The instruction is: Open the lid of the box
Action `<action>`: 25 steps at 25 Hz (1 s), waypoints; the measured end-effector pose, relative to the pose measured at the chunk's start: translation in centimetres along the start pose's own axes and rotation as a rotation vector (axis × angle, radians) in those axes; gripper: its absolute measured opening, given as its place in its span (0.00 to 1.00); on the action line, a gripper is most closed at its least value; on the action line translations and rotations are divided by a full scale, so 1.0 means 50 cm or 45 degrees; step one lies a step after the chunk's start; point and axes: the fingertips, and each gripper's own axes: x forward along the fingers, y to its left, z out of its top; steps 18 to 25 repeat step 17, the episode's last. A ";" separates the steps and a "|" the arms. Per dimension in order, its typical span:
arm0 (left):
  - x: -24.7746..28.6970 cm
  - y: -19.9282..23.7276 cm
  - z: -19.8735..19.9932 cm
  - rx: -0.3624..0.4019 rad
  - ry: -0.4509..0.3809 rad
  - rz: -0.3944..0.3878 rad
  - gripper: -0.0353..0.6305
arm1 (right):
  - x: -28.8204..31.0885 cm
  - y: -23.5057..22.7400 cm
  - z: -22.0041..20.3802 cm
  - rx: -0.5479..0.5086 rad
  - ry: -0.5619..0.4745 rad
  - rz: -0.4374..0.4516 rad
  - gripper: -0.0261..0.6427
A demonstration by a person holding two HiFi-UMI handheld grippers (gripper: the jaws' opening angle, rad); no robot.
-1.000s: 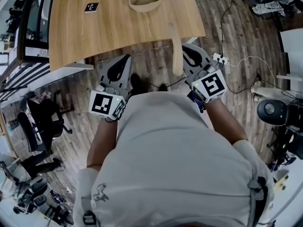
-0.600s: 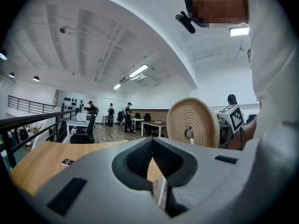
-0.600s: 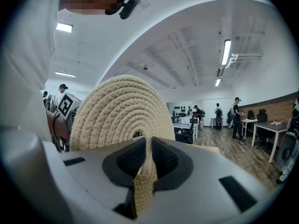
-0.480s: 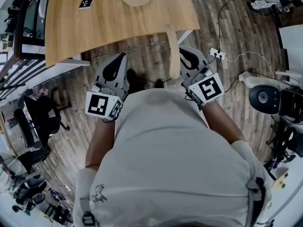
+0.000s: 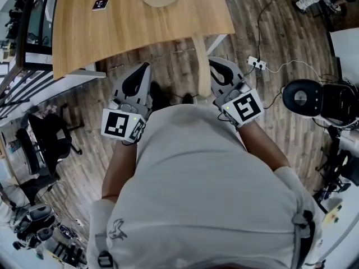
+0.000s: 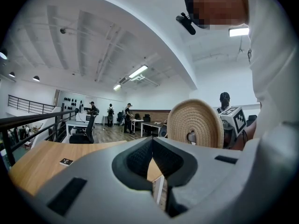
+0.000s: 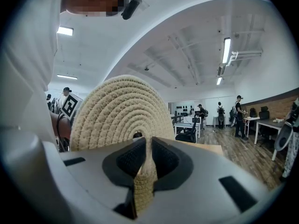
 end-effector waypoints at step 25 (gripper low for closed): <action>0.005 0.000 -0.006 -0.017 0.007 -0.009 0.06 | 0.003 -0.001 0.000 -0.004 0.006 0.001 0.11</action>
